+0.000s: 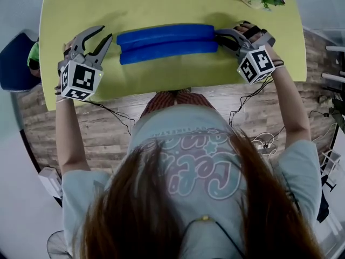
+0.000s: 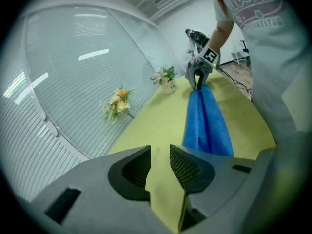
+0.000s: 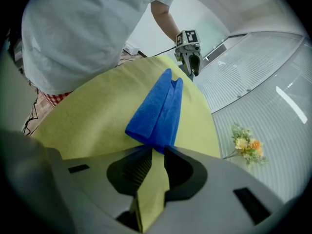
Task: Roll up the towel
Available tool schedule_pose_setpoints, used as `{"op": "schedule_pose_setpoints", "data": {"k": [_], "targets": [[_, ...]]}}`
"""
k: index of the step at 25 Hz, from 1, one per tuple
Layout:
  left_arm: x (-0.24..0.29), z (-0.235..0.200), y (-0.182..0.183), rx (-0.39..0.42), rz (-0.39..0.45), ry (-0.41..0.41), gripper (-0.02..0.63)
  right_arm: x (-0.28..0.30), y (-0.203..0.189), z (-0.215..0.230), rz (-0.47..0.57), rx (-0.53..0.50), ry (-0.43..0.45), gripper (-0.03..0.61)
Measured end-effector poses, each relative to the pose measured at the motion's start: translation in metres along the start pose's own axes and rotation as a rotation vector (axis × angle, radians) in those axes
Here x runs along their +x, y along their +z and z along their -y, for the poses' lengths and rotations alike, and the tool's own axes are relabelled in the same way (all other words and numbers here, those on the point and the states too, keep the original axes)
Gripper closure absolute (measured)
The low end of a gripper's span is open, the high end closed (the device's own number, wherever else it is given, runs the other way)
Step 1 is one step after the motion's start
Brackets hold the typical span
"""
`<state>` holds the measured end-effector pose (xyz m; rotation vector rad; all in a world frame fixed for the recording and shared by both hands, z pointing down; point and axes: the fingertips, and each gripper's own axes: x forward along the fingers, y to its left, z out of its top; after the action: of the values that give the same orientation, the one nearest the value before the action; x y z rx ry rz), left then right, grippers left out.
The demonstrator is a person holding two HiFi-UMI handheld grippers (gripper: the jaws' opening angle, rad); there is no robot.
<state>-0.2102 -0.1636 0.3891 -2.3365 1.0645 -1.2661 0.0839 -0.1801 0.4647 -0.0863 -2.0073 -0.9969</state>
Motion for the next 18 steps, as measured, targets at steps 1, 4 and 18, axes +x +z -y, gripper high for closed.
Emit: {"op": "schedule_pose_setpoints", "data": {"k": [1,4,18], "targets": [[0.002,-0.004,0.007,-0.036,0.016,-0.008,0.495,-0.004,-0.001,0.004,0.005,0.021,-0.012,0.499],[0.016,-0.003,0.026,-0.135,0.044,-0.096,0.495,-0.020,-0.004,0.027,0.038,0.138,-0.080,0.499],[0.069,0.060,0.023,-0.155,-0.124,-0.503,0.495,0.013,0.009,0.106,0.293,0.695,-0.009,0.450]]}}
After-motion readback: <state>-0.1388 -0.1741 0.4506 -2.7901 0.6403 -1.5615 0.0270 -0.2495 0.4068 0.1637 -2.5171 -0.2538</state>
